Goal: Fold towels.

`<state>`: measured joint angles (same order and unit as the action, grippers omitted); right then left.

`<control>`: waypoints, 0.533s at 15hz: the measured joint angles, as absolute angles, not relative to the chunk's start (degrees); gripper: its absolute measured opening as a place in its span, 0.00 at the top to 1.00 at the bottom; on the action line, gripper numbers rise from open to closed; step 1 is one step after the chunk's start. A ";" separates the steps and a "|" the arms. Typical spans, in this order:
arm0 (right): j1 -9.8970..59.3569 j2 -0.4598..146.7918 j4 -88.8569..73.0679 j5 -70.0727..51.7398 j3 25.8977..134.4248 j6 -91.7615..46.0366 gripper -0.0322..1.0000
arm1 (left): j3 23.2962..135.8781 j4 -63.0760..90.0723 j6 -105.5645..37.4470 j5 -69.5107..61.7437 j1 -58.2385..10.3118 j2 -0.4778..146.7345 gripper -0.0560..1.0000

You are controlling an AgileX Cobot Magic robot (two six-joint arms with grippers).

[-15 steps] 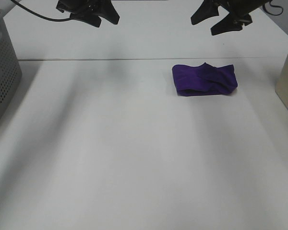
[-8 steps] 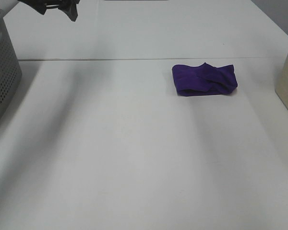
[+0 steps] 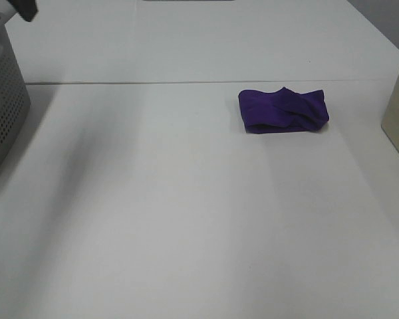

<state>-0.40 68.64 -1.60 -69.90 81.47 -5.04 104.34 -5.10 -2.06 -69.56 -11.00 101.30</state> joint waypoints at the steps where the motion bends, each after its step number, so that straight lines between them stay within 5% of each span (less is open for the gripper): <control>1: -0.40 55.29 -1.60 -69.96 72.02 -5.04 0.13 | 94.65 -7.28 -1.03 -69.67 -11.00 89.73 0.22; 8: -0.40 17.99 -1.03 -70.02 50.65 -4.81 0.13 | 61.59 -9.00 1.26 -55.98 -11.00 55.69 0.22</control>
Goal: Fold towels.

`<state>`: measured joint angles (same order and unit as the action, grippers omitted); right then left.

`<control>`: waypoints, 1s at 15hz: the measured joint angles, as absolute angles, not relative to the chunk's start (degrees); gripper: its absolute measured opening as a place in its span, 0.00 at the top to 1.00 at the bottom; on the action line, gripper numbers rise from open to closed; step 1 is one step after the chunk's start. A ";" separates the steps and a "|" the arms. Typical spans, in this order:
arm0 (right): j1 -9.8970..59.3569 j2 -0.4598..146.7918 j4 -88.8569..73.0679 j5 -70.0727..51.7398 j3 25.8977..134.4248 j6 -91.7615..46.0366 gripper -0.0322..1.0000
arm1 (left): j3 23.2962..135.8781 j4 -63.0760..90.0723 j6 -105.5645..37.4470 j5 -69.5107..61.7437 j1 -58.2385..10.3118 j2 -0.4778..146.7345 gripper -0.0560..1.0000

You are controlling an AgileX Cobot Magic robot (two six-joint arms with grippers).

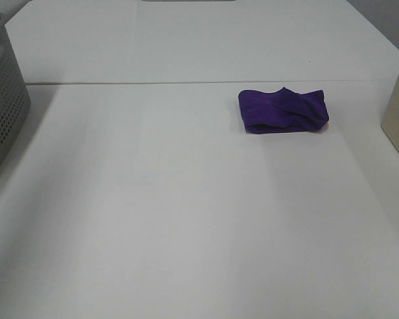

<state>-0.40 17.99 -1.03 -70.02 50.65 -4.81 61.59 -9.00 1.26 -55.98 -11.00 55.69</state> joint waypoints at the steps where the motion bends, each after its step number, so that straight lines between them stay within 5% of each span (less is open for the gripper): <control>1: -0.40 14.21 -1.03 -70.02 48.30 -4.76 0.13 | 56.04 -9.40 1.26 -53.17 -11.00 50.31 0.22; 9: -0.40 -0.29 0.00 -70.30 34.03 -3.95 0.13 | 28.19 -10.89 2.12 -46.64 -11.00 15.41 0.22; 15: -0.40 -0.29 0.40 -61.59 29.16 -3.95 0.13 | 29.34 -10.60 6.88 -51.22 -11.00 4.18 0.22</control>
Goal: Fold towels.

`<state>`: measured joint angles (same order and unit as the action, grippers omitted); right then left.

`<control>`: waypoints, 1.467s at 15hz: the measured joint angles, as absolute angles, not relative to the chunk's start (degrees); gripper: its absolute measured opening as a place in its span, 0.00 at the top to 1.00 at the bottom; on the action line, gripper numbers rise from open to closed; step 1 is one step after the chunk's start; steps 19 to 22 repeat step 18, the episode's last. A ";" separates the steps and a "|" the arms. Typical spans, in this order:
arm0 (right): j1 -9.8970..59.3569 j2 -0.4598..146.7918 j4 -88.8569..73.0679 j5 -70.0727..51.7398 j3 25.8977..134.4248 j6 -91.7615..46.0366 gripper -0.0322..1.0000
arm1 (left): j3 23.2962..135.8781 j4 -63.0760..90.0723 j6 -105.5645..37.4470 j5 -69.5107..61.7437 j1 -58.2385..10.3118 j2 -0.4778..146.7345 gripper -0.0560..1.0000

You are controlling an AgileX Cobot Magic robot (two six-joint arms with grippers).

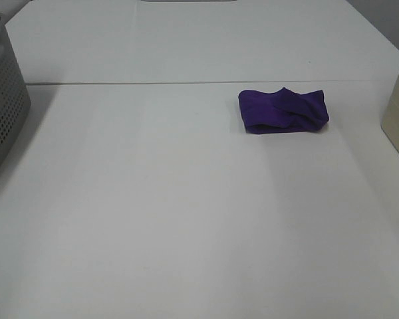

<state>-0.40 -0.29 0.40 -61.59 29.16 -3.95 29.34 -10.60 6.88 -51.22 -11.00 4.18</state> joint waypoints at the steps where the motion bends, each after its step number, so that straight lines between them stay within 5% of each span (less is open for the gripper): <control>1: -0.40 -0.29 0.40 -61.31 28.76 -3.95 0.13 | 29.97 -10.89 6.88 -55.46 -11.00 3.78 0.22; 22: -0.40 -0.29 0.34 -60.91 28.71 -3.95 0.13 | 29.11 0.74 0.00 -60.33 -11.00 -0.34 0.22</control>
